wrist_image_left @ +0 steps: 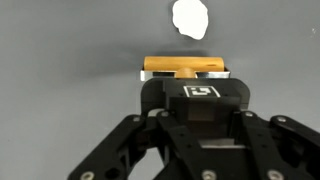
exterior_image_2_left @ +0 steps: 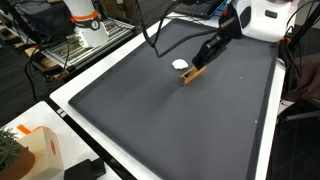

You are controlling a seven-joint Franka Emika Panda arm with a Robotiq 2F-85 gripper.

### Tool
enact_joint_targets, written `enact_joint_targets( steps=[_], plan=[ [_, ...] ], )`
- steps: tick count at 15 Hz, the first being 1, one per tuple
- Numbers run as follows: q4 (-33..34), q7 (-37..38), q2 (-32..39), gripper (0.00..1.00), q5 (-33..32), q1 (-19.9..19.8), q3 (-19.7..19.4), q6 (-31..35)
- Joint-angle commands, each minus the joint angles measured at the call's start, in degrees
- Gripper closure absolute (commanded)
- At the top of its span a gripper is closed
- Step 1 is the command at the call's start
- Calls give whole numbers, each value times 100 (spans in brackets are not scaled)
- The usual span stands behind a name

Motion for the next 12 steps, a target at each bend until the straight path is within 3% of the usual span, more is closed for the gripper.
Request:
enact_joint_targets(
  steps=[1,12],
  plan=[
    [272,97,182,78,50,2,16,-110],
    [420,96,219,78,-200,95,-79,-550]
  ],
)
